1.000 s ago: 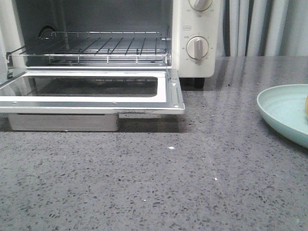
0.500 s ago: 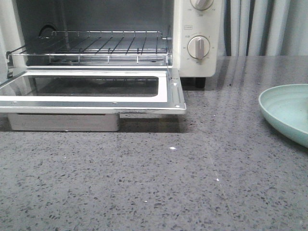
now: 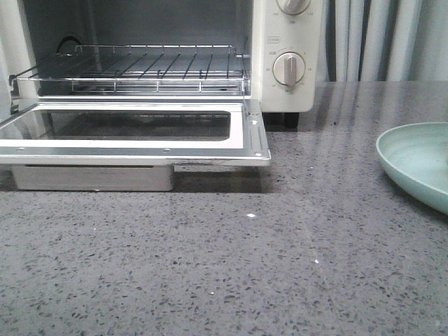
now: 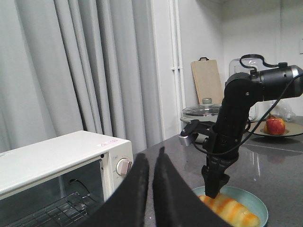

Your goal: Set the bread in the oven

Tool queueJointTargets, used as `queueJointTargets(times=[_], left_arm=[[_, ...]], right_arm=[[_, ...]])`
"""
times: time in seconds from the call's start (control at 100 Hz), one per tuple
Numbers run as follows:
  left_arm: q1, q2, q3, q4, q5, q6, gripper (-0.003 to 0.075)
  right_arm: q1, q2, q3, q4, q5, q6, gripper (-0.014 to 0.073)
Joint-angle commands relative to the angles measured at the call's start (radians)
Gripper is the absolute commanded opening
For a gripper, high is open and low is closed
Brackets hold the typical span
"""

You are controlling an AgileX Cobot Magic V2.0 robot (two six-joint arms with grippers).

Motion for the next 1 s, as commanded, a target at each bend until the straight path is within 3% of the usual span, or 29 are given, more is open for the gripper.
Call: queueJointTargets(times=[0.0,0.99], left_arm=[[-0.009,0.012,-0.033,-0.031,-0.034,-0.011,-0.0020],[-0.009,0.012,-0.035,-0.016,-0.034,-0.011,-0.0020]], right_arm=[[-0.002,0.014,-0.031,-0.019,-0.033,0.008,0.0606],[-0.002,0.149,-0.029,0.048,0.080,0.009,0.0584]])
